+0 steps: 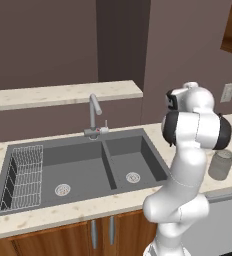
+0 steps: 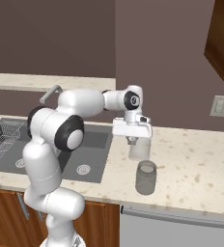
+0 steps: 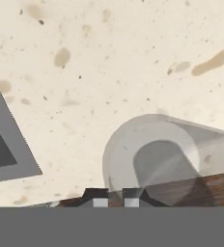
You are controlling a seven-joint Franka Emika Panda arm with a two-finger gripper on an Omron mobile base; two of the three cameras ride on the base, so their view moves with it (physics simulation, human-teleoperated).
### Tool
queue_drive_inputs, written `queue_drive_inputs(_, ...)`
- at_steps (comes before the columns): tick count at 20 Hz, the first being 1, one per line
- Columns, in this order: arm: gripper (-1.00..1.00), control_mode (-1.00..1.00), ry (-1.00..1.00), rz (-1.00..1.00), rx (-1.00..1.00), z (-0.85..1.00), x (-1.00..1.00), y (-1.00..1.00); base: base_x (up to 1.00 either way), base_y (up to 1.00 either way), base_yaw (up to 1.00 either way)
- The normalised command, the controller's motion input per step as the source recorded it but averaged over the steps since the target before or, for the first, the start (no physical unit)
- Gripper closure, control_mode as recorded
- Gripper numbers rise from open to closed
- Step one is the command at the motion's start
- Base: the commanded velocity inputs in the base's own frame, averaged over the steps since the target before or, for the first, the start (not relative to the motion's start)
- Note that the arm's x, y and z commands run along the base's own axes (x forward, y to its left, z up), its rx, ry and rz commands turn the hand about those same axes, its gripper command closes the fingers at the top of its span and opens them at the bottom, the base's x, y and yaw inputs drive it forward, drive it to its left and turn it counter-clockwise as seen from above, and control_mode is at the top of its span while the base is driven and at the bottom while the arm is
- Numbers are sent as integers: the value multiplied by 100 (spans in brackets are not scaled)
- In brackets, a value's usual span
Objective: Place the jar in the left basin and the glass cup in the right basin of the sink.
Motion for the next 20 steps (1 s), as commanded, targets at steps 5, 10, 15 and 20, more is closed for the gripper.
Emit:
queue_drive_inputs(5,100,-100,14,0,0,28,-29,9,0,0,0)
queue_drive_inputs(10,100,-100,15,0,0,23,-30,8,0,0,0)
queue_drive_inputs(15,100,-100,11,0,0,25,-30,9,0,0,0)
queue_drive_inputs(20,100,-100,6,0,1,26,-27,13,0,0,0)
